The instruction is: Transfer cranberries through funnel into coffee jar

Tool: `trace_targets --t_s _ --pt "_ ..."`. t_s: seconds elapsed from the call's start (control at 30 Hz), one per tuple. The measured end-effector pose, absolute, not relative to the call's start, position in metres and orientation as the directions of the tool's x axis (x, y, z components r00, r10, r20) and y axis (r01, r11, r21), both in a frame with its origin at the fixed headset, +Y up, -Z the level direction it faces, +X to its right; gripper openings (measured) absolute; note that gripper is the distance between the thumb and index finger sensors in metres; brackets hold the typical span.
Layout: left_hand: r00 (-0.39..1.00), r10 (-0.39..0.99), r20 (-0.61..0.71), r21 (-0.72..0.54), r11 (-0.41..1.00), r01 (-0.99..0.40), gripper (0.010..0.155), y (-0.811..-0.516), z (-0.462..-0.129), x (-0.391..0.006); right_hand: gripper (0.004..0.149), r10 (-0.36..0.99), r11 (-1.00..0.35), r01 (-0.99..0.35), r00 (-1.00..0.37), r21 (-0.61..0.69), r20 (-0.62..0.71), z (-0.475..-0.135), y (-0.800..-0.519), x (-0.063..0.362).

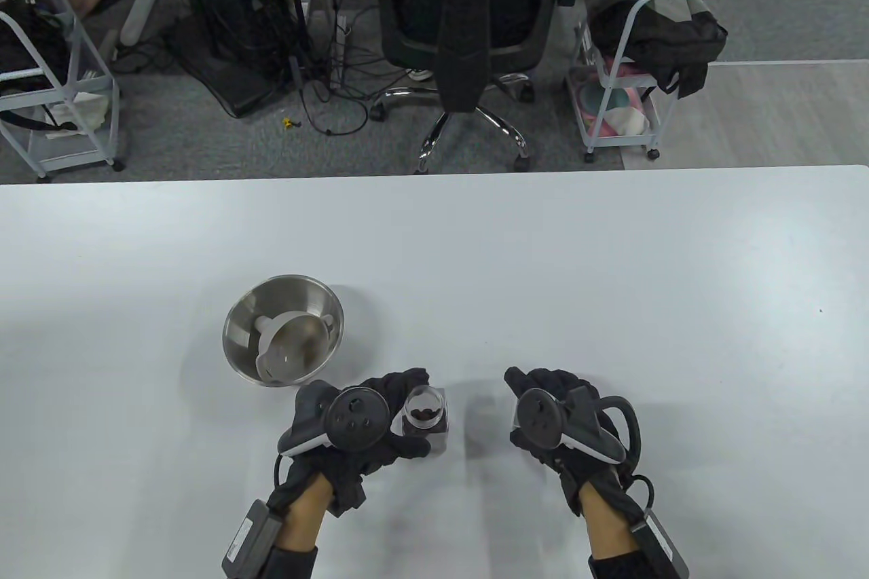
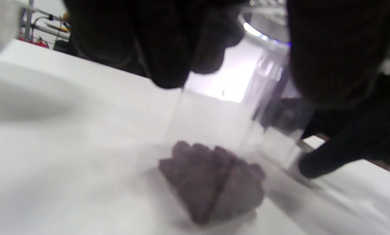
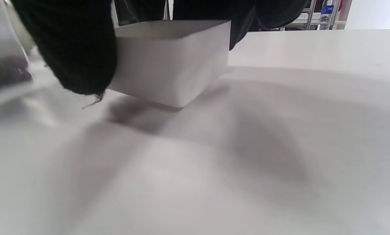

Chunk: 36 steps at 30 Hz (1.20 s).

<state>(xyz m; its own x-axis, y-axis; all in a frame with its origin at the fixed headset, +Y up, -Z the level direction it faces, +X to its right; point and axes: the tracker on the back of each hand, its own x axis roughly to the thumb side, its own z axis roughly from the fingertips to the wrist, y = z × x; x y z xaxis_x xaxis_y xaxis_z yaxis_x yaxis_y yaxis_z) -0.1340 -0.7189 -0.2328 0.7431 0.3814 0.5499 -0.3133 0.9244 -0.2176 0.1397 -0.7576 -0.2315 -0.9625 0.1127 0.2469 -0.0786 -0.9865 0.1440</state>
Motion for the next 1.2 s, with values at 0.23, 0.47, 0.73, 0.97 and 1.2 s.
trace_targets --t_s 0.23,0.47,0.73,0.97,1.2 --pt "0.749 0.381 0.543 -0.227 0.925 -0.306 0.1 -0.72 -0.233 -0.134 0.071 0.385 -0.915 -0.403 -0.858 0.018 0.34 -0.215 -0.723 0.137" --pt "0.754 0.376 0.539 -0.23 0.927 -0.298 0.1 -0.72 -0.233 -0.133 0.071 0.642 -0.637 -0.766 -0.592 -0.091 0.487 -0.194 -0.699 0.129" --pt "0.752 0.378 0.54 -0.229 0.926 -0.301 0.101 -0.721 -0.233 -0.132 0.092 0.729 -0.463 -0.886 -0.397 -0.025 0.558 -0.194 -0.696 0.101" --pt "0.738 0.396 0.546 -0.245 0.918 -0.312 0.1 -0.723 -0.233 -0.13 0.089 0.749 -0.459 -0.888 -0.375 0.019 0.547 -0.203 -0.714 0.092" --pt "0.723 0.438 0.534 -0.268 0.899 -0.347 0.1 -0.727 -0.234 -0.131 0.085 0.647 -0.62 -0.784 -0.513 -0.001 0.565 -0.206 -0.72 0.093"
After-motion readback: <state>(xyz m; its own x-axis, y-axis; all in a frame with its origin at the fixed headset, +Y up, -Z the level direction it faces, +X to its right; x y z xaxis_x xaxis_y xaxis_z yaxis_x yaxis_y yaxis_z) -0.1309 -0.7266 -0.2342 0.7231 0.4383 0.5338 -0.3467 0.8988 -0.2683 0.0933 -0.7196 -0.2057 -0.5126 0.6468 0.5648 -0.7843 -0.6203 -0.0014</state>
